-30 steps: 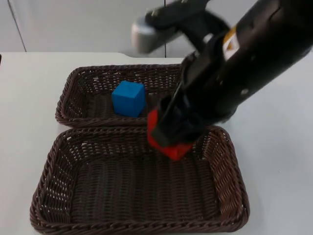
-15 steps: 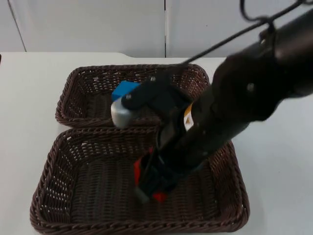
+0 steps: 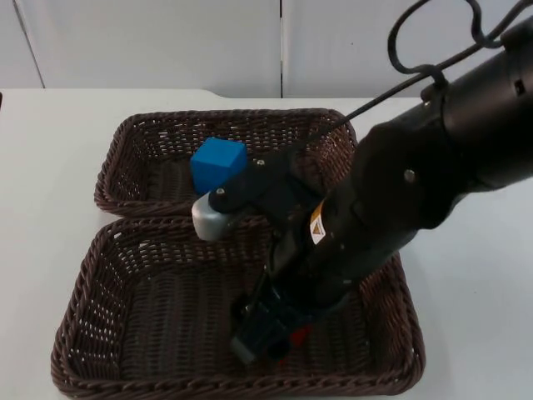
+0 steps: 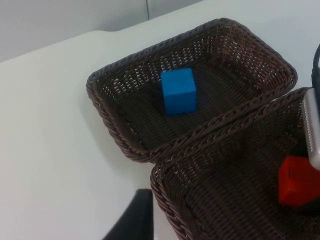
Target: Pick up one cube with the left hand and place it into the upper basket. Pick up one cube with the right hand and place it into the lower basket.
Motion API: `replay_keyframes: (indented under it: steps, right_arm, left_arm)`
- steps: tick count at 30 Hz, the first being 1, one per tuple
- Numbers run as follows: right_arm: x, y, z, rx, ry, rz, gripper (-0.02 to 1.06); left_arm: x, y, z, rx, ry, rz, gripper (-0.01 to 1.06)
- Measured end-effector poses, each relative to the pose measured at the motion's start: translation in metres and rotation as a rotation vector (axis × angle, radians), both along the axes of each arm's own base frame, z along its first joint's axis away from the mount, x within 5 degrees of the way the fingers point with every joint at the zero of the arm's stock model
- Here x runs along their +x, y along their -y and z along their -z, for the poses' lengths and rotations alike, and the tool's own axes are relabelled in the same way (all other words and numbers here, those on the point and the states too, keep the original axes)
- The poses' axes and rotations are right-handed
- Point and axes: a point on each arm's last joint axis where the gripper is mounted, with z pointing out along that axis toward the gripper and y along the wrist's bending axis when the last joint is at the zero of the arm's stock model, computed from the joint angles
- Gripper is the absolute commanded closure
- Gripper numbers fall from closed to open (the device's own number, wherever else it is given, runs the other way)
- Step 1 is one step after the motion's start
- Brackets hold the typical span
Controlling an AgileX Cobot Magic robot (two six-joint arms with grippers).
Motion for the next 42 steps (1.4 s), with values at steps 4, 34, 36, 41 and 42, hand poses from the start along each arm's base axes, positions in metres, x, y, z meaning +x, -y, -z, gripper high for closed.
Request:
replay_keyframes:
  steps: [4, 34, 36, 41, 42]
  right_arm:
    - [0.000, 0.000, -0.011, 0.021, 0.017, 0.000, 0.26]
    - [-0.046, 0.055, -0.213, 0.343, 0.268, -0.012, 0.26]
    - [-0.047, 0.055, -0.212, 0.335, 0.260, -0.013, 0.26]
    - [-0.048, 0.056, -0.212, 0.328, 0.254, -0.014, 0.26]
    - [-0.048, 0.056, -0.213, 0.330, 0.256, -0.014, 0.26]
  left_arm:
    - [0.000, 0.000, 0.000, 0.000, 0.000, 0.000, 0.00]
    - [0.000, 0.000, 0.000, -0.001, 0.002, 0.000, 0.00]
    - [0.000, 0.000, 0.000, -0.001, 0.002, 0.000, 0.00]
    - [0.000, 0.000, 0.000, -0.001, 0.002, 0.000, 0.00]
    - [0.000, 0.000, 0.000, -0.001, 0.002, 0.000, 0.00]
